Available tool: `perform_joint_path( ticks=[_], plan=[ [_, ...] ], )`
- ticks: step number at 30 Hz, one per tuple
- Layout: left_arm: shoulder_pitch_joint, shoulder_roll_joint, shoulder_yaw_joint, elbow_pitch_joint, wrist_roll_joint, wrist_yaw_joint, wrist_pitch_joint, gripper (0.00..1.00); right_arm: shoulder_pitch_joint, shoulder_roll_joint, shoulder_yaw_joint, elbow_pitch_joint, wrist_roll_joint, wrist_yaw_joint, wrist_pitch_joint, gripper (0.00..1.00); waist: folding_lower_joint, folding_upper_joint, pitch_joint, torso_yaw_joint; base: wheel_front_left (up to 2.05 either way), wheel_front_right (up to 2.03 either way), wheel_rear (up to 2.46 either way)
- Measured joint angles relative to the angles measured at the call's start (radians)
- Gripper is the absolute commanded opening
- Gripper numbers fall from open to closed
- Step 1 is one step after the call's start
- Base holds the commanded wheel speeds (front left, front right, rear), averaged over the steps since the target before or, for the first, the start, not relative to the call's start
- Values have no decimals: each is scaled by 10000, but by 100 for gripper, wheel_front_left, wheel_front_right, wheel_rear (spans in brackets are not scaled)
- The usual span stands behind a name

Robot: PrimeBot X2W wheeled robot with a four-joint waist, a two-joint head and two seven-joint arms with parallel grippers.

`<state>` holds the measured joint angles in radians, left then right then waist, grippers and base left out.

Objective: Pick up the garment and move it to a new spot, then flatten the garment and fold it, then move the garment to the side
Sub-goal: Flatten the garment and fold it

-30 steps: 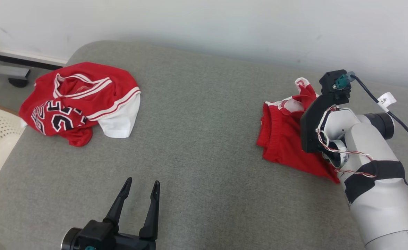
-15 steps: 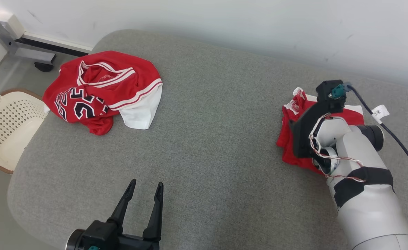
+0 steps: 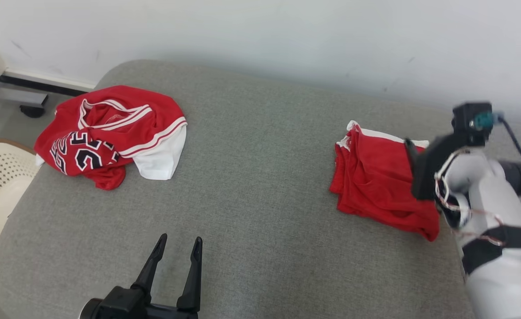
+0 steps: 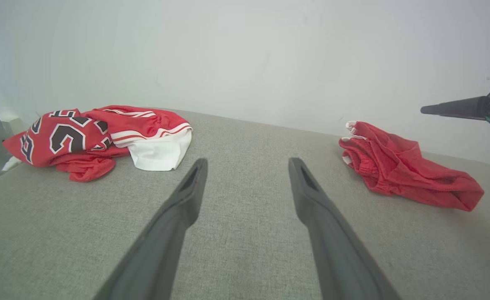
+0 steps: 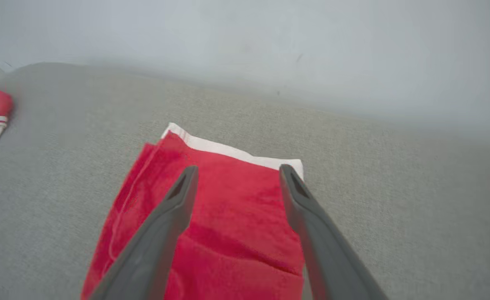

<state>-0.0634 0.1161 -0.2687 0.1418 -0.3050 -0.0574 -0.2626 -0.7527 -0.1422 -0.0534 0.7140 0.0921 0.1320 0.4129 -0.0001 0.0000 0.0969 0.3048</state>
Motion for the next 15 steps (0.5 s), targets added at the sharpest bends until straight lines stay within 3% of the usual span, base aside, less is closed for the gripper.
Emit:
perform_joint_path(
  ticks=[1, 2, 3, 4, 5, 15],
  plan=[
    [3, -4, -8, -4, 0, -4, 0, 100, 240, -79, -63, -6, -171, -2, -13, 87, 0, 0, -42, -43, 0, 0, 0],
    [2, -6, -17, -13, 0, -15, 0, 100, 443, -105, -90, -23, -349, 0, -75, 51, 0, 0, -72, -82, 0, 0, 0],
    [2, -8, -25, -23, 0, -23, 0, 100, 613, -84, -115, -46, -454, 0, -136, 34, 0, 0, -90, -116, 0, 0, 0],
    [2, -10, -29, -36, 0, -31, 0, 100, 754, -12, -113, -56, -516, 0, -203, 11, 0, 0, -93, -140, 0, 0, 0],
    [2, -19, -33, -54, 0, -31, 0, 100, 864, 73, -90, -46, -556, 0, -270, 0, 0, 0, -74, -151, 0, 0, 0],
    [-165, -132, -13, 15, -2, -125, 0, 100, 973, 823, 1147, 1005, -1099, 0, -1350, 0, 2, 0, 269, 170, 0, 0, 0]
  ],
)
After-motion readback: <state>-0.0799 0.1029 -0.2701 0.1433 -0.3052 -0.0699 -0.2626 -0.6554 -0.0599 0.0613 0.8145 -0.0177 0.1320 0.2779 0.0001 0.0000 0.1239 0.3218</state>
